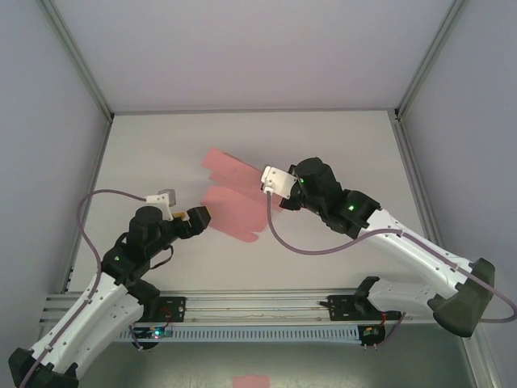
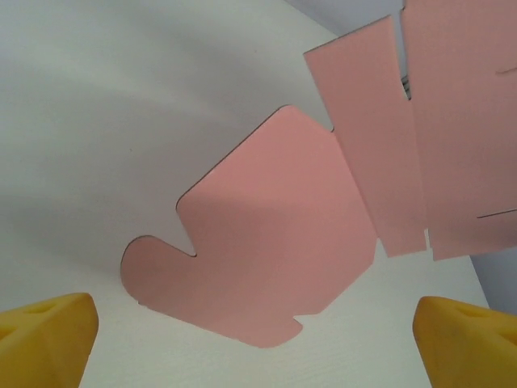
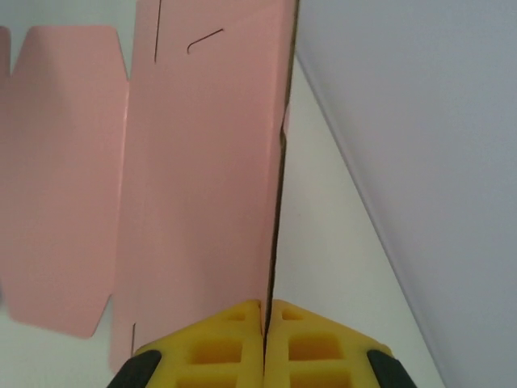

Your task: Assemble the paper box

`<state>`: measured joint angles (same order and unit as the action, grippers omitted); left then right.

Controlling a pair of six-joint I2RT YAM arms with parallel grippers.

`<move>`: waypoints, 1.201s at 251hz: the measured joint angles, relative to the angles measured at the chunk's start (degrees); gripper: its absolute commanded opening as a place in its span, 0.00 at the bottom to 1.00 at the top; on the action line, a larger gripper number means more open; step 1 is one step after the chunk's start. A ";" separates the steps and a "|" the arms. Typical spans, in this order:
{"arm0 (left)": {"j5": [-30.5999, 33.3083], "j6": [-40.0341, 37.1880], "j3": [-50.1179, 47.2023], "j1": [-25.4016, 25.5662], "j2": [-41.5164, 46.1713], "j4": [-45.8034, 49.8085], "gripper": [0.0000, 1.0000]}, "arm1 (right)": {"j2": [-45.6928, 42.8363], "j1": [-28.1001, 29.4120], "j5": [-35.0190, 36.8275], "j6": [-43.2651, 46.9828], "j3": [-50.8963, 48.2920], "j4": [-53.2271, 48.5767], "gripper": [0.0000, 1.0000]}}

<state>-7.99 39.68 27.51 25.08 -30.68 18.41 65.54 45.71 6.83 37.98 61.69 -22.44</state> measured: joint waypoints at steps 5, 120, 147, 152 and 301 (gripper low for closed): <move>0.42 -0.26 1.01 0.00 0.24 1.05 1.00 | 0.00 -0.17 -0.79 0.68 0.76 -1.09 0.00; -7.87 -24.92 27.65 0.00 -10.88 5.55 0.94 | 5.57 -5.62 -10.75 16.59 16.50 -22.40 0.00; -14.56 -35.08 31.30 0.02 -18.64 5.86 0.90 | 9.14 -7.67 -13.29 18.88 19.98 -25.35 0.00; -15.63 -36.74 31.85 0.02 -20.06 5.92 0.88 | 9.57 -7.85 -13.62 19.12 20.37 -25.66 0.00; -31.65 -62.29 44.68 1.84 -38.38 14.12 0.48 | 12.96 -10.27 -19.61 20.94 23.93 -29.44 0.00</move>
<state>-39.64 -22.61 72.18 26.92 -69.06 32.53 78.50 35.44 -12.78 58.92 85.62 -51.88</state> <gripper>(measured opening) 0.481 0.048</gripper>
